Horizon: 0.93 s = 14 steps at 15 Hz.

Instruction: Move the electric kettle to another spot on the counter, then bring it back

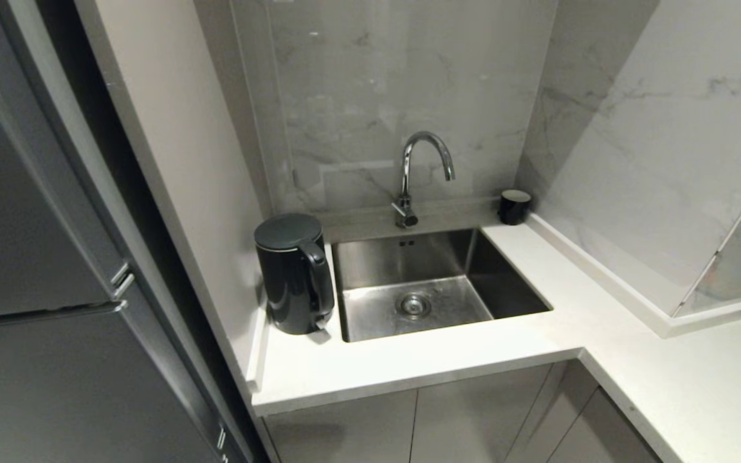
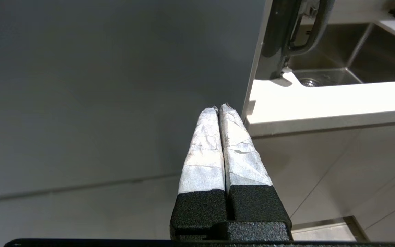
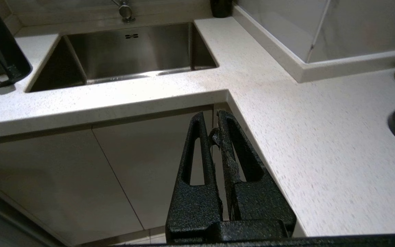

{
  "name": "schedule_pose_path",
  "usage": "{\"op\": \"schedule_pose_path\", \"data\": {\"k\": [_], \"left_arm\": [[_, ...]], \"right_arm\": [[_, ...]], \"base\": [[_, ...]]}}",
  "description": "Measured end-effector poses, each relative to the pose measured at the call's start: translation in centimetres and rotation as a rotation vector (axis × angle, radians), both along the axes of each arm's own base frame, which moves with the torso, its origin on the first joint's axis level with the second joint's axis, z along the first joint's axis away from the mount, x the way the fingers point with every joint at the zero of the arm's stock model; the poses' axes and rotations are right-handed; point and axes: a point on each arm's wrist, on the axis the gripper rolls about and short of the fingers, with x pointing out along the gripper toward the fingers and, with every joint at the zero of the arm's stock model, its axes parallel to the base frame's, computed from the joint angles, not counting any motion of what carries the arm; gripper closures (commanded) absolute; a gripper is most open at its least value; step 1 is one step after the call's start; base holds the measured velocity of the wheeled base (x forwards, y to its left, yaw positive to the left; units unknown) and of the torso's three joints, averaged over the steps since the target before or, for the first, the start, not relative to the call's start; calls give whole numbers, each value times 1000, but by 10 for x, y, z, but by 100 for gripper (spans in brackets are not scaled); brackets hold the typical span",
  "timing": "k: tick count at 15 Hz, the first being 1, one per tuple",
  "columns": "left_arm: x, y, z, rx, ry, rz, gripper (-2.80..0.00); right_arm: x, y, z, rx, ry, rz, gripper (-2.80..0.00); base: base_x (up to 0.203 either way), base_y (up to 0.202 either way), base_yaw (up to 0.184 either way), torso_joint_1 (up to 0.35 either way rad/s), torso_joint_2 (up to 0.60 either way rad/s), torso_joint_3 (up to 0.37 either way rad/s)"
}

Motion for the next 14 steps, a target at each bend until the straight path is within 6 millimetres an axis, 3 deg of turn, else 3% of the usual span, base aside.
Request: {"op": "schedule_pose_path", "data": {"k": [4,10,14], "left_arm": [[0,0,0,0,1,-1,0],[0,0,0,0,0,0,0],[0,0,0,0,1,0,0]], "right_arm": [[0,0,0,0,0,0,0],[0,0,0,0,0,0,0],[0,0,0,1,0,0,0]], "base": [[-166,0,-2,-4,-2,2],[0,0,0,-10,13,15],[0,0,0,-129,327,181]]}}
